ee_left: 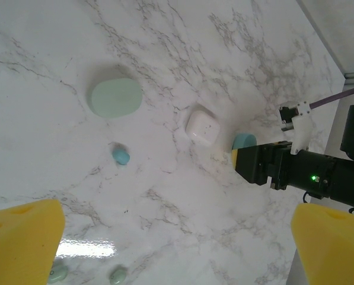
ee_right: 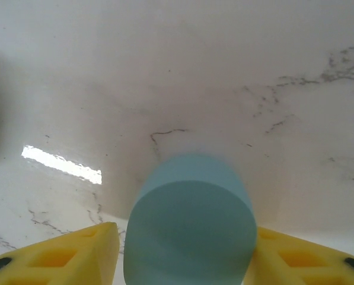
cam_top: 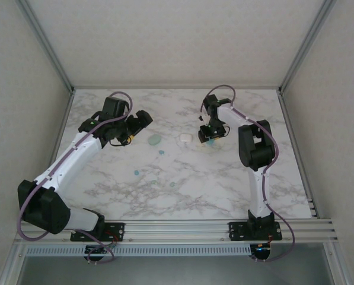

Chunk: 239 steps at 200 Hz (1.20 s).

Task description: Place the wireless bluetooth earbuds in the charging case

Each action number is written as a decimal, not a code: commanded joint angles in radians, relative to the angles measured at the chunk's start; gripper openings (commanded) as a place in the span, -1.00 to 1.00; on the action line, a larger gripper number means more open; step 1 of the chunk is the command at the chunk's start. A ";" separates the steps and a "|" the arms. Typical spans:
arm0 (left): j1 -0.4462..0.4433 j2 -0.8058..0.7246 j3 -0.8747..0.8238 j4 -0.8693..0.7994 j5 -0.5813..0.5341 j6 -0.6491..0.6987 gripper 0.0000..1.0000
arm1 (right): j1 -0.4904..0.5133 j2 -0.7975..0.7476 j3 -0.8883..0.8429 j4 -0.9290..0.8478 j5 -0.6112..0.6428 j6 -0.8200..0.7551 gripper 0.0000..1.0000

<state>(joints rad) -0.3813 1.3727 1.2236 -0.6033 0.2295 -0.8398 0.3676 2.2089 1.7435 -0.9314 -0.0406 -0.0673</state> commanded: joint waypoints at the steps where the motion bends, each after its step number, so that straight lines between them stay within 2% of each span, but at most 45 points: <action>1: 0.012 -0.028 -0.017 -0.002 -0.008 0.013 0.95 | 0.008 -0.005 -0.016 -0.002 0.046 0.005 0.08; 47: 0.012 -0.044 -0.029 0.009 -0.006 0.024 0.94 | 0.014 -0.004 -0.026 0.010 0.081 0.022 -0.15; 68: 0.012 -0.081 -0.052 0.055 0.005 0.054 0.92 | 0.027 -0.085 -0.069 0.050 0.041 0.037 -0.23; 90: 0.012 -0.147 -0.102 0.148 0.011 0.090 0.89 | 0.055 -0.287 -0.165 0.154 -0.077 0.044 -0.23; 108: 0.012 -0.208 -0.164 0.262 0.029 0.118 0.78 | 0.079 -0.490 -0.295 0.308 -0.214 0.028 -0.23; 127: 0.010 -0.262 -0.238 0.446 0.108 0.149 0.65 | 0.120 -0.689 -0.447 0.483 -0.329 -0.073 -0.23; 143: 0.003 -0.276 -0.259 0.546 0.182 0.167 0.59 | 0.168 -0.818 -0.542 0.590 -0.365 -0.196 -0.23; 171: -0.036 -0.214 -0.158 0.506 0.333 0.190 0.53 | 0.251 -0.944 -0.615 0.638 -0.355 -0.369 -0.23; 211: -0.197 -0.143 -0.052 0.452 0.332 0.249 0.54 | 0.310 -1.015 -0.663 0.697 -0.301 -0.460 -0.24; 239: -0.235 -0.096 -0.011 0.388 0.330 0.278 0.49 | 0.317 -1.023 -0.662 0.707 -0.280 -0.463 -0.25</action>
<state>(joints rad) -0.5983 1.2465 1.1614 -0.1616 0.5297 -0.6167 0.6746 1.2190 1.0855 -0.2924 -0.3492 -0.4793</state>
